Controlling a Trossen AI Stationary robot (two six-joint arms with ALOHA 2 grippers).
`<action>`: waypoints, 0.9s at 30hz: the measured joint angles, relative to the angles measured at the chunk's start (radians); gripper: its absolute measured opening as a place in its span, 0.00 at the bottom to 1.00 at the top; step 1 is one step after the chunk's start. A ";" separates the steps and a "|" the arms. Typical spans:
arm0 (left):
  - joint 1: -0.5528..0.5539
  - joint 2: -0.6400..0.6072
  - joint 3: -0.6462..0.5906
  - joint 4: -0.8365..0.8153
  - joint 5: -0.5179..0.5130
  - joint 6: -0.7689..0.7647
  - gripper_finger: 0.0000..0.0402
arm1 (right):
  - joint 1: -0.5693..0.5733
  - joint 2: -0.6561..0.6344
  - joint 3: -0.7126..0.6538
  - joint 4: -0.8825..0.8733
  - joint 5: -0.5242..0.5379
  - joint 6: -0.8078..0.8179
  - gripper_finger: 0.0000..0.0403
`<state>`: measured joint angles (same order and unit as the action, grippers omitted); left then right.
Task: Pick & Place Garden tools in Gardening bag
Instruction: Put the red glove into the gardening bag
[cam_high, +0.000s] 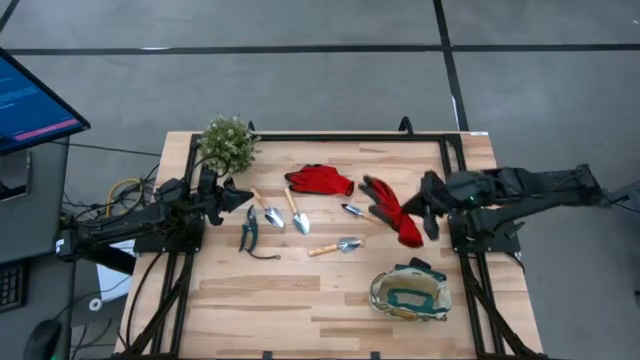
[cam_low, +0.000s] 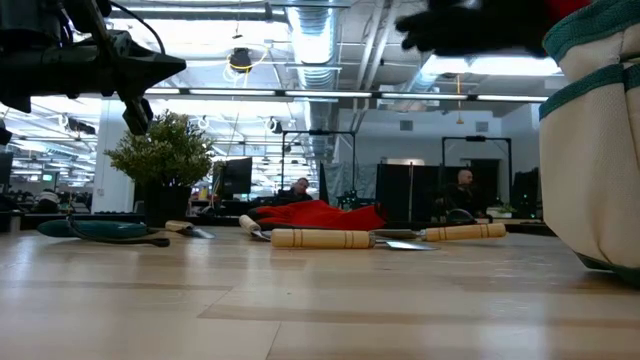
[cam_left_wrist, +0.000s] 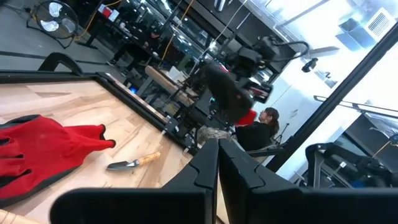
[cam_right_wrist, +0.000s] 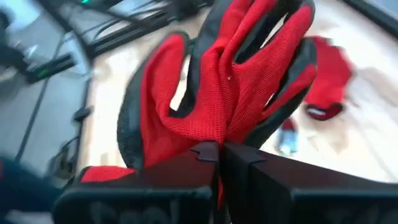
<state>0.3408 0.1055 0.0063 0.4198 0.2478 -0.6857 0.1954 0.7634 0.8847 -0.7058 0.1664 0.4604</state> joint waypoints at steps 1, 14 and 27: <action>0.000 0.000 0.000 0.000 0.000 0.000 0.03 | 0.036 0.012 0.020 -0.010 0.007 0.000 0.00; 0.000 0.000 0.000 0.000 0.000 0.000 0.03 | 0.394 0.320 0.304 -0.379 0.006 0.253 0.00; 0.000 0.000 0.000 -0.001 0.000 0.000 0.03 | 0.572 0.561 0.305 -0.508 -0.065 0.380 0.00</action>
<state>0.3408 0.1056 0.0063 0.4191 0.2478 -0.6855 0.7677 1.3242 1.1900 -1.2138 0.1012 0.8408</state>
